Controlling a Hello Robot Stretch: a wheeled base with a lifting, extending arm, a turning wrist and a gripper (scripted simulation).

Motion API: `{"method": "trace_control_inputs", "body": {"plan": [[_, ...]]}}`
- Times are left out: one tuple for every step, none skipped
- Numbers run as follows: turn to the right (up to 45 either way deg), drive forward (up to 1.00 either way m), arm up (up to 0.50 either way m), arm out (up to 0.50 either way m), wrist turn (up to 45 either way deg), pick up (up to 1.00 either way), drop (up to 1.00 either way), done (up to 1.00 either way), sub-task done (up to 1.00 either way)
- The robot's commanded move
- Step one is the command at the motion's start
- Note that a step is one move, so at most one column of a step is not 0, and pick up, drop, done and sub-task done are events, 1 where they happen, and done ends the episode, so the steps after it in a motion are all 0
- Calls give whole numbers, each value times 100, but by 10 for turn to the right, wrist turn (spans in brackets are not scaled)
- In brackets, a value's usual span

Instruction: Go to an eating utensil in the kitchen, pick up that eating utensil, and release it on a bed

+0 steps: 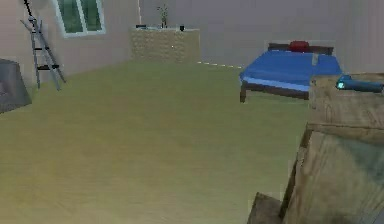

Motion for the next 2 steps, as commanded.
{"method": "trace_control_inputs", "body": {"plan": [[0, 55, 0, 0, 0, 0, 0, 0, 0], [60, 0, 0, 0, 0, 0, 0, 0, 0]]}}
